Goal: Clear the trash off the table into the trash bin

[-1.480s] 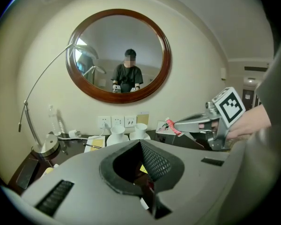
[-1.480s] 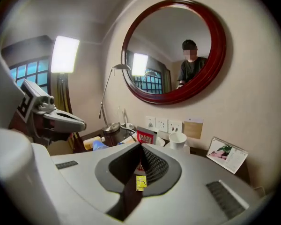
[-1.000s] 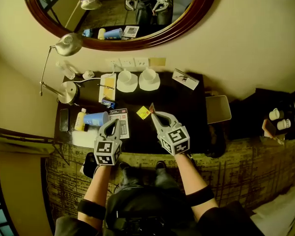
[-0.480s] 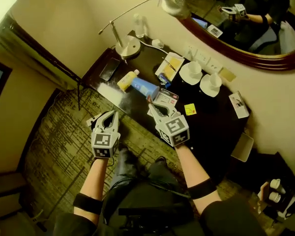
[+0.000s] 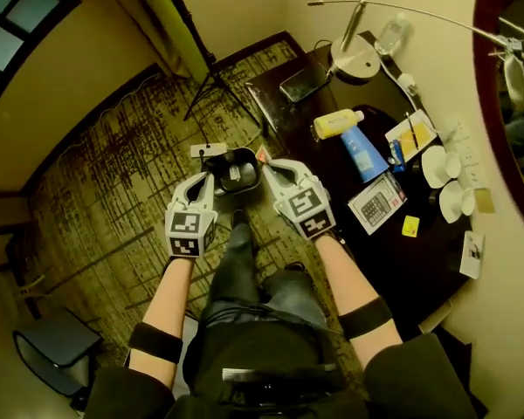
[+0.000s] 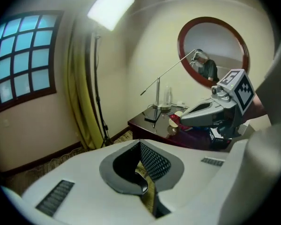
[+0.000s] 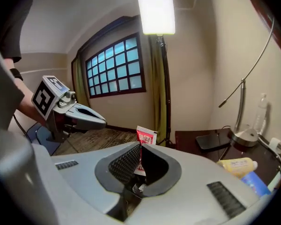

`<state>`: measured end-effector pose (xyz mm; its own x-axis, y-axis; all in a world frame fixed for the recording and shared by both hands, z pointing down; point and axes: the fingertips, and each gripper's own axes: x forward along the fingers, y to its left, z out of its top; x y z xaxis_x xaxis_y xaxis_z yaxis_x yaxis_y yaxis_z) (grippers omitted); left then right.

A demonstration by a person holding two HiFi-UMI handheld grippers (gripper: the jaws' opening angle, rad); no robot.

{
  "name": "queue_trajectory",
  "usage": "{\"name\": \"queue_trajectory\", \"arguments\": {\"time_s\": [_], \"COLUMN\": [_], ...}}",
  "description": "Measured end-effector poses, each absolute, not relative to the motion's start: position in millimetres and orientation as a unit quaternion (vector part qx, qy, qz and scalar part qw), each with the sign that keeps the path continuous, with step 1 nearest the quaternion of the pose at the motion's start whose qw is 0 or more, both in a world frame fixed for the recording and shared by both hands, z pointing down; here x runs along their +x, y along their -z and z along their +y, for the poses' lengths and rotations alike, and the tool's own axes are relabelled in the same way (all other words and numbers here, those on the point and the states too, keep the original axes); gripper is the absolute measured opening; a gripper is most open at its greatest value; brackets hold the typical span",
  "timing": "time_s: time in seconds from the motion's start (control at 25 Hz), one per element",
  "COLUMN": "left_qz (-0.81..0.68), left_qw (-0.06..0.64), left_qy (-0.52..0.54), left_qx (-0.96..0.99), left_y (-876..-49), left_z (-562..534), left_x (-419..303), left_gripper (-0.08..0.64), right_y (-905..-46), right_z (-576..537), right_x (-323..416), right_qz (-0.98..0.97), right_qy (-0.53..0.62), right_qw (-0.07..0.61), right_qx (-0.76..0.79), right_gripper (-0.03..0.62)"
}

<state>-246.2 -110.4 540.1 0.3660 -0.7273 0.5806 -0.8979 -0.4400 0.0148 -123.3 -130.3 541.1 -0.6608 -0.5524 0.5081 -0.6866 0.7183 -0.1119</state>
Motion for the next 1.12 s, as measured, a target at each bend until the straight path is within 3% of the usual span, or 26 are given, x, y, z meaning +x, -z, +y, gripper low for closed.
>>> {"name": "queue_trajectory", "arguments": {"time_s": [0.36, 0.8, 1.12], "left_qz": [-0.511, -0.516, -0.508], "left_qw": [0.244, 0.299, 0.337], "left_qy": [-0.262, -0.291, -0.297], "left_qx": [0.782, 0.748, 0.735], "left_y": [-677, -896, -1025], "left_z": [-142, -153, -159], "left_x": [-304, -356, -358], "left_gripper": [0.001, 0.001, 0.001], "right_y": [-702, -960, -1084], "right_z": [-154, -166, -168], "right_x": [-217, -273, -297], "right_qz": [-0.891, -0.863, -0.855], "right_qy": [-0.190, -0.240, -0.247], "right_qw": [0.309, 0.381, 0.412], "right_qx": [0.272, 0.228, 0.196], "right_gripper": [0.028, 0.037, 0.046]}}
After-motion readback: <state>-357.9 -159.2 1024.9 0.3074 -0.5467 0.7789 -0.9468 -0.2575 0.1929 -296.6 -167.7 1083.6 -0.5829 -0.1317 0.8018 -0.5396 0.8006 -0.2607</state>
